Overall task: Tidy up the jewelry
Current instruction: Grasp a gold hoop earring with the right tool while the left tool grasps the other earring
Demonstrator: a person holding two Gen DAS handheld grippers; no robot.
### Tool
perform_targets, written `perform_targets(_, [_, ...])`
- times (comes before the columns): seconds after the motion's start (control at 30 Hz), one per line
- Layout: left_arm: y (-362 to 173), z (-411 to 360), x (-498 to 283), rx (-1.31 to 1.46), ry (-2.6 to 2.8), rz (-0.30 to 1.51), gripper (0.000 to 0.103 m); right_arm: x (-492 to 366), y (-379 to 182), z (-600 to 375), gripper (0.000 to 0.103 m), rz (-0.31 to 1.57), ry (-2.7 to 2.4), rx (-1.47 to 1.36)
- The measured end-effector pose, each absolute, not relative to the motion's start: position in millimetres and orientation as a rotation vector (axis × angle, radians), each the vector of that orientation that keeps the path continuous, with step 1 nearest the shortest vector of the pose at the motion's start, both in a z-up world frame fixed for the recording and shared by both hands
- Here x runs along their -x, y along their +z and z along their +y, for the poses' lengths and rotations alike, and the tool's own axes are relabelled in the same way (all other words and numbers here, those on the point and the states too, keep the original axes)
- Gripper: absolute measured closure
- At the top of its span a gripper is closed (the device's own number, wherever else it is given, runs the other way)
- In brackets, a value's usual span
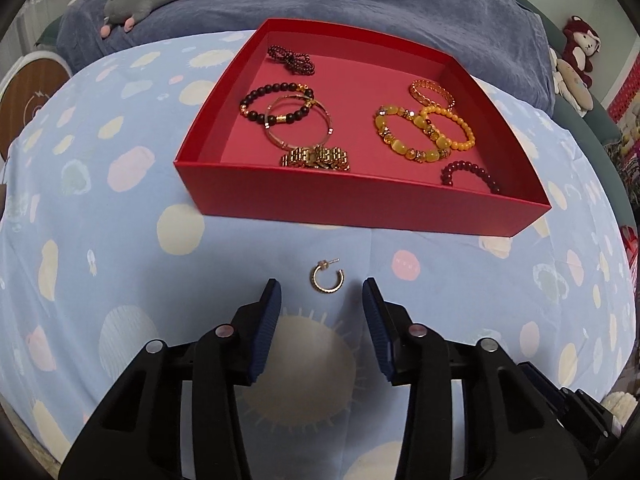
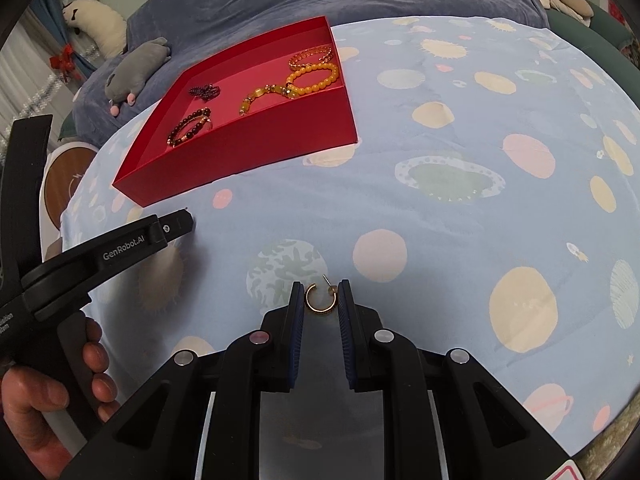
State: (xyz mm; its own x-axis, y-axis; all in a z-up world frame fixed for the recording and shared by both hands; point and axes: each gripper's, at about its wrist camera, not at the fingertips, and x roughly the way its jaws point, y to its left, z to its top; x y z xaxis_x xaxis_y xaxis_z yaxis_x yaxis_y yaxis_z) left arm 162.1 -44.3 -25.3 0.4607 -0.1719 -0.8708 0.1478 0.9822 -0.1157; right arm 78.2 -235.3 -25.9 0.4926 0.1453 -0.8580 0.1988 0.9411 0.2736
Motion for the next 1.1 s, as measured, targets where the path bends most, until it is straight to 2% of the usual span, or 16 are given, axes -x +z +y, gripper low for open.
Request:
perform_targets(0.3, [-26,-49,-165,-0.016,-0.180,1.055,0.086,-83,-26,-235,0.087,1.057,-0.035,-0.359])
perform_targets(0.67, [-19,-43,-156,0.014,-0.178,1.072,0.086,-80,-15,-238,0.087,1.036,-0.035,-0.364])
perform_targets(1.1, [24,-34,-119,0.055,-0.205,1.033,0.086,-69,31,-233,0.087,0.943,-0.006,-0.353])
